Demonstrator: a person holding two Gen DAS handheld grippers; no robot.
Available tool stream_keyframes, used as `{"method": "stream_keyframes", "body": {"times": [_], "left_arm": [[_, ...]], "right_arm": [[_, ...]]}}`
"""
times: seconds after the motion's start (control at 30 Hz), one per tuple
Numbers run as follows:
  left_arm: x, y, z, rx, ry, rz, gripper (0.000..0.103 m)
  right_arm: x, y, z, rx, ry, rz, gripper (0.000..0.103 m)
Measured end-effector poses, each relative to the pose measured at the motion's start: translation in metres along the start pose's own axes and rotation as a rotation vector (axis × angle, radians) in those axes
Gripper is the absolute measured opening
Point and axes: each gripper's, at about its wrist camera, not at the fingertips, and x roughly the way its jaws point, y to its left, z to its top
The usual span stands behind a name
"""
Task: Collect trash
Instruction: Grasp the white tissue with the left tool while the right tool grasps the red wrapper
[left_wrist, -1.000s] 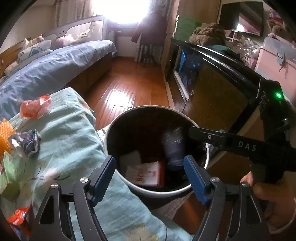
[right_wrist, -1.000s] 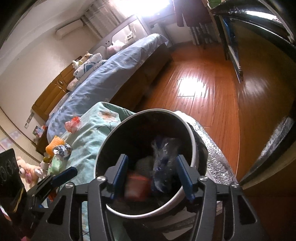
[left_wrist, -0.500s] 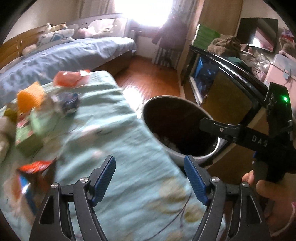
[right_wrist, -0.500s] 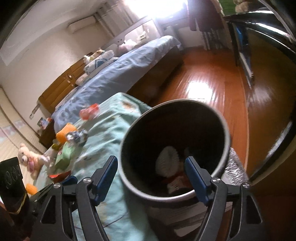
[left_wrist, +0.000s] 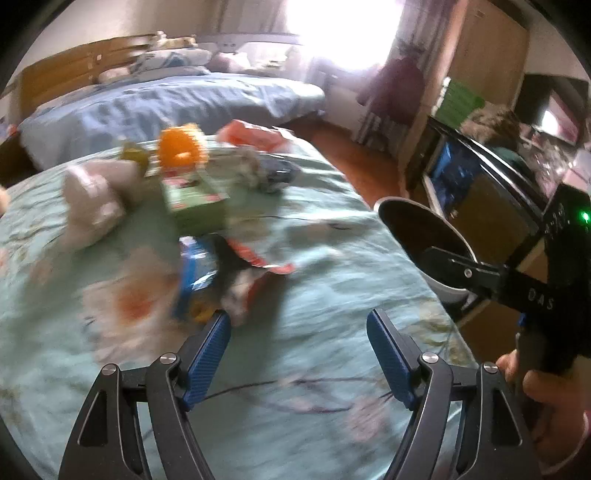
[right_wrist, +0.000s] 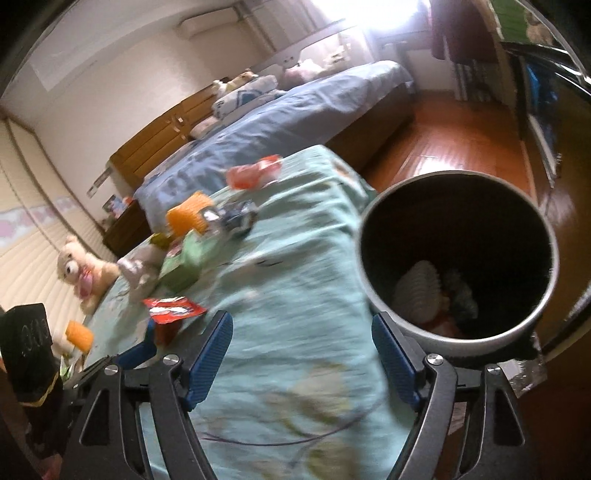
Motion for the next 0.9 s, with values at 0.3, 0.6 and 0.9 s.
{"method": "stream_keyframes", "body": {"times": [0.3, 0.6, 0.9], "left_arm": [[-0.041, 0.046, -0.013, -0.095, -0.038, 0.073, 0.075], [-0.056, 0.076, -0.014, -0.164, -0.049, 0.144, 0.075], [-0.045, 0.104, 0.002, -0.196, -0.038, 0.192, 0.075]], "right_arm": [[0.015, 0.047, -0.015, -0.062, 0.038, 0.068, 0.080], [0.032, 0.086, -0.025, -0.122, 0.080, 0.117, 0.080], [0.060, 0.117, -0.030, -0.161, 0.123, 0.142, 0.080]]}}
